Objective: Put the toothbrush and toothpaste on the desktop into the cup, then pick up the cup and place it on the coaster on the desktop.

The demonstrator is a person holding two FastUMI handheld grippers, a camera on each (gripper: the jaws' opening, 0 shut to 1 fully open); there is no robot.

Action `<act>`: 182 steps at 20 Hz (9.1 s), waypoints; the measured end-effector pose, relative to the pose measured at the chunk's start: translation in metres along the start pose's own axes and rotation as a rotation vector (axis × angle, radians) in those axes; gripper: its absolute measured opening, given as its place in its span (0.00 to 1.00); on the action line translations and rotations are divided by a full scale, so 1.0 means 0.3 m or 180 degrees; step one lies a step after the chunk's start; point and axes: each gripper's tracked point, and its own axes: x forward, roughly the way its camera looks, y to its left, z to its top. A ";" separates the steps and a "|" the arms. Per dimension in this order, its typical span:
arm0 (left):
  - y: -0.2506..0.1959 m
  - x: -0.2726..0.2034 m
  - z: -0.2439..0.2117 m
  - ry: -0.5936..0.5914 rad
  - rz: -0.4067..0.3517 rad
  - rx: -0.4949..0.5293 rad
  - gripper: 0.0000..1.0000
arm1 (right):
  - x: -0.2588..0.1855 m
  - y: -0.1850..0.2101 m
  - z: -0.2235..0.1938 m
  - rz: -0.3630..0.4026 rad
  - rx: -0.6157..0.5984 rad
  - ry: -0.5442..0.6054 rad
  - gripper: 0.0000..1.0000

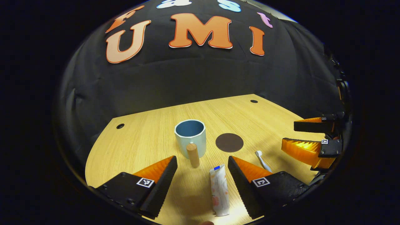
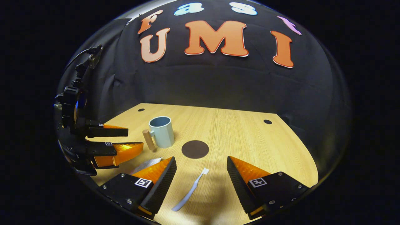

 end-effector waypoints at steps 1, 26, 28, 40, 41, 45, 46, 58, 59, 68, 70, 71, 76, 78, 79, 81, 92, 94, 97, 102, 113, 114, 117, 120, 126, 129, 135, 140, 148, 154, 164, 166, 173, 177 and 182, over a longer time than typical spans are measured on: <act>-0.005 0.003 -0.011 0.0093 -0.0040 -0.0060 0.98 | -0.004 -0.005 -0.010 -0.0020 -0.0016 0.0073 0.97; -0.091 0.010 -0.135 0.1722 -0.0571 -0.0644 0.67 | 0.070 0.088 -0.308 0.0179 0.0348 0.1884 0.38; -0.098 0.007 -0.148 0.1817 -0.0567 -0.0678 0.67 | 0.077 0.108 -0.337 0.0195 0.0390 0.1983 0.29; -0.062 0.033 -0.133 0.1691 -0.0384 -0.0907 0.14 | 0.124 0.119 -0.310 0.0263 0.0545 0.1667 0.04; -0.059 0.037 -0.131 0.1668 -0.0378 -0.0912 0.15 | 0.123 0.125 -0.304 0.0291 0.0552 0.1630 0.04; -0.051 0.032 -0.096 0.1453 -0.0452 -0.0861 0.12 | 0.130 0.129 -0.233 0.0315 0.0559 0.1270 0.04; -0.046 0.033 -0.083 0.1383 -0.0446 -0.0828 0.12 | 0.128 0.124 -0.218 0.0296 0.0534 0.1181 0.04; -0.005 0.005 0.131 0.0350 -0.0288 -0.0489 0.04 | 0.111 0.149 -0.098 0.0446 0.0450 0.0617 0.04; 0.012 0.015 0.103 0.0477 -0.0256 -0.0497 0.04 | 0.111 0.153 -0.096 0.0458 0.0454 0.0623 0.04; 0.019 0.121 -0.043 0.0977 -0.0333 -0.0746 0.59 | 0.104 0.153 -0.083 0.0526 0.0454 0.0570 0.04; 0.010 0.141 -0.075 0.1103 -0.0363 -0.0827 0.59 | 0.100 0.152 -0.081 0.0534 0.0457 0.0561 0.04; 0.009 0.156 -0.095 0.1174 -0.0364 -0.0866 0.54 | 0.101 0.153 -0.080 0.0539 0.0465 0.0552 0.04; -0.015 0.190 -0.125 0.1148 -0.0495 -0.0959 0.20 | 0.097 0.143 -0.072 0.0539 0.0502 0.0509 0.04; -0.021 0.196 -0.120 0.1048 -0.0598 -0.1033 0.12 | 0.094 0.139 -0.068 0.0545 0.0519 0.0485 0.04; -0.014 0.180 -0.106 0.0975 -0.0629 -0.1028 0.08 | 0.092 0.143 -0.069 0.0573 0.0505 0.0474 0.04; -0.005 0.193 -0.081 0.0796 -0.0626 -0.0934 0.08 | 0.092 0.139 -0.060 0.0566 0.0479 0.0407 0.04; 0.029 0.107 0.169 -0.0498 -0.0532 -0.0440 0.05 | 0.056 0.148 0.062 0.0691 0.0474 -0.0162 0.04; 0.045 0.098 0.219 -0.0632 -0.0457 -0.0418 0.05 | 0.064 0.171 0.066 0.0778 0.0561 -0.0182 0.04; 0.051 0.099 0.274 -0.0783 -0.0407 -0.0454 0.06 | 0.072 0.167 0.077 0.0755 0.0521 -0.0271 0.04; 0.090 0.122 0.328 -0.1077 -0.0332 -0.0580 0.06 | 0.084 0.146 0.130 0.0769 0.0593 -0.0448 0.04; 0.248 0.163 0.580 -0.1815 -0.0066 -0.0809 0.05 | 0.137 0.127 0.175 0.0833 0.0668 -0.0670 0.04; 0.257 0.170 0.595 -0.1858 -0.0038 -0.0814 0.05 | 0.141 0.120 0.186 0.0824 0.0666 -0.0699 0.04; 0.274 0.188 0.644 -0.1961 -0.0019 -0.0820 0.06 | 0.151 0.099 0.203 0.0801 0.0708 -0.0778 0.04; 0.284 0.237 0.652 -0.1985 0.0015 -0.0808 0.06 | 0.165 0.081 0.205 0.0769 0.0729 -0.0787 0.04; 0.341 0.365 0.585 -0.1827 0.0131 -0.0976 0.06 | 0.218 0.085 0.189 0.0745 0.0661 -0.0738 0.04; 0.344 0.403 0.563 -0.1747 0.0144 -0.0995 0.06 | 0.230 0.098 0.208 0.0794 0.0716 -0.0766 0.04; 0.338 0.444 0.491 -0.1513 0.0129 -0.0986 0.08 | 0.243 0.095 0.227 0.0783 0.0779 -0.0784 0.04; 0.296 0.400 0.463 -0.1443 0.0013 -0.0750 0.17 | 0.230 0.139 0.214 0.0834 0.0778 -0.0749 0.04; 0.282 0.362 0.379 -0.1233 -0.0018 -0.0762 0.29 | 0.199 0.160 0.268 0.0832 0.0804 -0.0886 0.04; 0.298 0.305 0.365 -0.1228 0.0007 -0.0716 0.34 | 0.215 0.174 0.334 0.0824 0.0980 -0.1026 0.04; 0.401 0.139 0.409 -0.1637 0.0184 -0.0615 0.75 | 0.226 0.250 0.531 0.0897 0.0961 -0.1643 0.04; 0.440 0.118 0.405 -0.1667 0.0285 -0.0563 0.77 | 0.248 0.271 0.566 0.0913 0.0917 -0.1738 0.04; 0.505 0.079 0.372 -0.1623 0.0392 -0.0461 0.77 | 0.379 0.310 0.536 0.0881 0.0761 -0.1649 0.04; 0.586 0.063 0.298 -0.1618 0.0480 -0.0586 0.77 | 0.441 0.299 0.501 0.0875 0.0883 -0.1462 0.04; 0.630 0.042 0.253 -0.1594 0.0554 -0.0659 0.77 | 0.452 0.310 0.571 0.0923 0.0988 -0.1619 0.04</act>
